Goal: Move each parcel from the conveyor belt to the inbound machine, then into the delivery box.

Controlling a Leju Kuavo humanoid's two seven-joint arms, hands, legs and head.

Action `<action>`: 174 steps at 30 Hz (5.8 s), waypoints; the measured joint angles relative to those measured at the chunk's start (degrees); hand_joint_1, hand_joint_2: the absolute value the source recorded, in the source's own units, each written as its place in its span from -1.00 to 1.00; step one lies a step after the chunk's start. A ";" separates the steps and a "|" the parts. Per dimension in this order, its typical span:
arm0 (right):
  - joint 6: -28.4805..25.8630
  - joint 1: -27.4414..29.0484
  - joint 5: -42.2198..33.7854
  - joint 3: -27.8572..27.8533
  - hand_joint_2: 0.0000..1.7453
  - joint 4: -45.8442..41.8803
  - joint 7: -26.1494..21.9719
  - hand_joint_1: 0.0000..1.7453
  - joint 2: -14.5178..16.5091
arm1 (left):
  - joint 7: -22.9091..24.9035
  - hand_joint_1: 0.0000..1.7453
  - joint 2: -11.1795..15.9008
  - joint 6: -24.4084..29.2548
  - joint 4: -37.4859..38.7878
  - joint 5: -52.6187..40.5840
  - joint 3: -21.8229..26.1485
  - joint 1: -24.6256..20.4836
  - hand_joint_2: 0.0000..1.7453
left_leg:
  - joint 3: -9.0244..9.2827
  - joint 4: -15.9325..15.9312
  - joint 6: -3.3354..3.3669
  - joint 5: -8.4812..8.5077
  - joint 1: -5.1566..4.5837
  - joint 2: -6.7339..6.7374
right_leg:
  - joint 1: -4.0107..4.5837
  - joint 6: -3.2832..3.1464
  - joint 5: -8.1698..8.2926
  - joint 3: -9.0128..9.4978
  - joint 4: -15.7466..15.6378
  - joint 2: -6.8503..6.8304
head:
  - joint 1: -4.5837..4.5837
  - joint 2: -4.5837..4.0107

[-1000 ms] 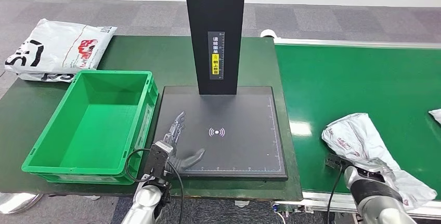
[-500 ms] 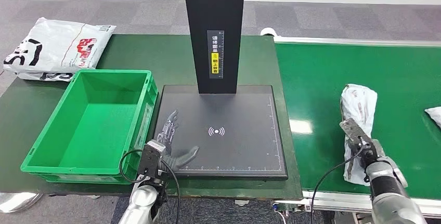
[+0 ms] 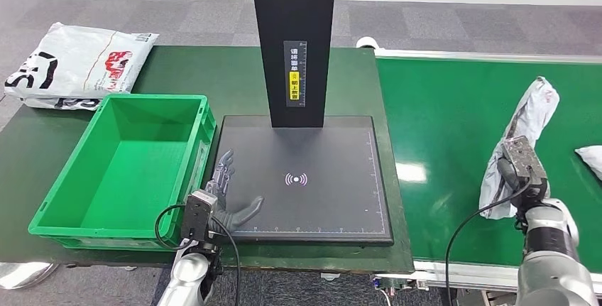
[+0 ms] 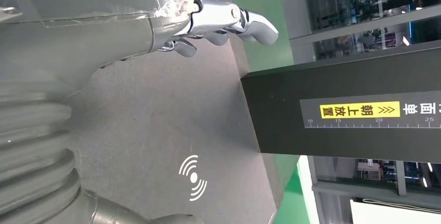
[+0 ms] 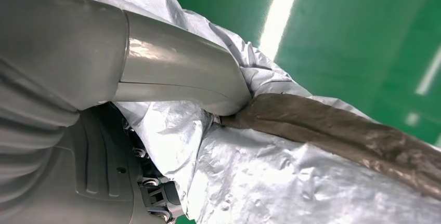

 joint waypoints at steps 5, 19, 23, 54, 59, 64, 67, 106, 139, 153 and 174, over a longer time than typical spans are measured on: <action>-0.33 -0.84 -0.15 -0.01 1.00 -1.25 -0.56 1.00 1.88 | 0.64 -1.00 -0.05 0.39 -0.09 0.15 0.00 0.00 1.00 | -0.02 -0.01 -0.02 0.02 0.01 0.01 | 0.01 0.00 0.00 -0.03 0.03 0.02 | 0.00 0.00; 0.53 0.14 1.15 22.30 1.00 -7.15 -0.37 1.00 21.19 | 3.11 -1.00 -0.14 1.75 -0.17 1.23 -0.02 -0.03 1.00 | 0.02 -0.12 -0.23 0.11 0.14 0.40 | 0.16 -0.21 0.04 -0.33 0.10 0.38 | -0.01 0.00; 1.56 2.75 -1.84 33.13 1.00 -7.52 0.16 1.00 25.72 | 4.02 -1.00 -0.14 2.36 -0.57 1.38 -0.02 0.05 1.00 | 0.00 -0.14 -0.25 0.10 0.15 0.38 | 0.17 -0.28 0.00 -0.37 0.11 0.37 | -0.01 0.00; -1.49 1.54 -18.53 56.20 1.00 -0.61 6.98 -1.00 24.83 | 3.08 -1.00 -0.14 2.17 0.21 1.91 -0.04 -0.06 1.00 | -0.06 -0.10 -0.26 0.09 0.08 0.35 | 0.11 -0.31 0.06 -0.43 0.07 0.33 | -0.01 0.00; -2.22 0.97 -19.21 55.86 1.00 0.44 8.03 -1.00 23.62 | 2.93 -1.00 -0.14 2.13 0.22 1.85 -0.04 -0.05 1.00 | -0.06 -0.10 -0.26 0.09 0.09 0.34 | 0.12 -0.31 0.06 -0.43 0.07 0.32 | -0.01 0.00; -2.51 0.64 -20.48 55.17 1.00 0.93 7.03 -1.00 22.19 | 2.72 -1.00 -0.14 1.92 0.30 1.66 -0.04 -0.07 1.00 | -0.06 -0.10 -0.25 0.10 0.08 0.34 | 0.12 -0.31 0.06 -0.43 0.07 0.31 | -0.01 0.00; -2.53 0.62 -21.31 54.45 1.00 0.94 5.24 -1.00 21.03 | 2.43 -1.00 -0.13 1.61 0.59 1.49 -0.04 -0.11 1.00 | -0.06 -0.10 -0.25 0.10 0.08 0.33 | 0.11 -0.31 0.06 -0.41 0.07 0.31 | -0.01 0.00; -1.14 33.16 -30.42 44.84 1.00 -74.19 -5.24 -1.00 17.67 | 6.88 -1.00 -0.09 12.48 -5.59 -11.19 -0.08 0.87 1.00 | -0.17 -0.11 -0.31 -0.05 0.08 0.11 | 0.11 -0.30 -0.09 -0.46 0.05 0.14 | 0.00 0.00; 5.66 36.38 -37.72 41.28 1.00 -65.09 -9.80 -1.00 21.50 | 31.32 -1.00 -4.02 23.81 33.83 -63.94 -26.37 -25.90 1.00 | -0.18 -0.10 -0.26 0.01 0.04 0.23 | 0.08 -0.27 0.03 -0.50 0.04 0.25 | -0.02 0.00; 8.28 36.36 -37.60 38.58 1.00 -64.16 -9.08 -1.00 22.90 | 35.01 1.00 -3.92 5.98 44.26 -52.21 -36.06 -36.76 1.00 | -0.15 -0.09 -0.25 0.02 0.04 0.21 | 0.08 -0.25 0.05 -0.42 0.05 0.24 | -0.02 0.00; 10.27 37.98 -37.77 37.29 1.00 -64.20 -9.26 -1.00 23.45 | 38.93 1.00 -2.89 5.42 48.49 -53.18 -36.30 -38.79 1.00 | -0.14 -0.09 -0.25 0.02 0.04 0.20 | 0.08 -0.25 0.05 -0.40 0.05 0.24 | -0.02 0.00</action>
